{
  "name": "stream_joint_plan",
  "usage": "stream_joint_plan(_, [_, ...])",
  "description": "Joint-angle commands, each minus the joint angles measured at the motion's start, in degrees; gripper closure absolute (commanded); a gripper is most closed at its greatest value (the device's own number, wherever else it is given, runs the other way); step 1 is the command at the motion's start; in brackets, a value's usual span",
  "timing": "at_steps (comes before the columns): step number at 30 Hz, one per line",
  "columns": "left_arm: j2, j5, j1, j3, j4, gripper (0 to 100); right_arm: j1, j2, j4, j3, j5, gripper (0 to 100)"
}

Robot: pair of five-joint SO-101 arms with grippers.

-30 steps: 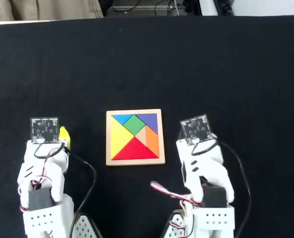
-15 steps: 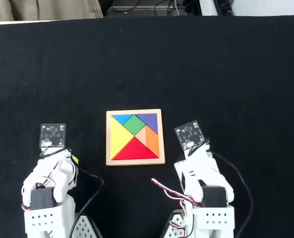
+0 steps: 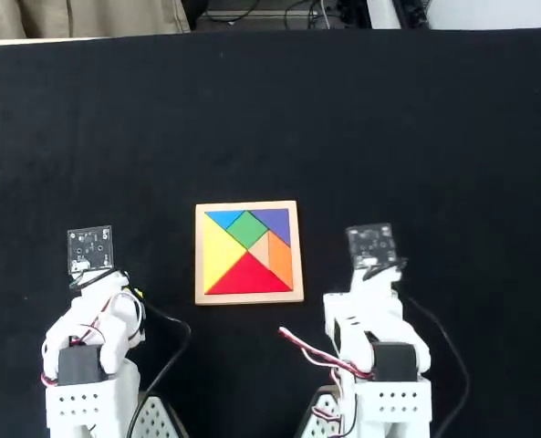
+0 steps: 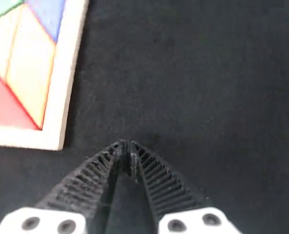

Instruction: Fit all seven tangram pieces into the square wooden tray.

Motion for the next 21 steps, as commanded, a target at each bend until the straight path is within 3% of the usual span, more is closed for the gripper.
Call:
stream_joint_plan(1, [-0.18, -0.26, 0.22, 1.10, 0.18, 94, 1.05, -3.65, 0.35, -0.13, -2.02, 98.6])
stream_joint_plan(21, [-0.18, -0.26, 0.40, 1.10, 0.18, 97, 1.05, -3.65, 0.35, -0.13, -0.79, 98.8])
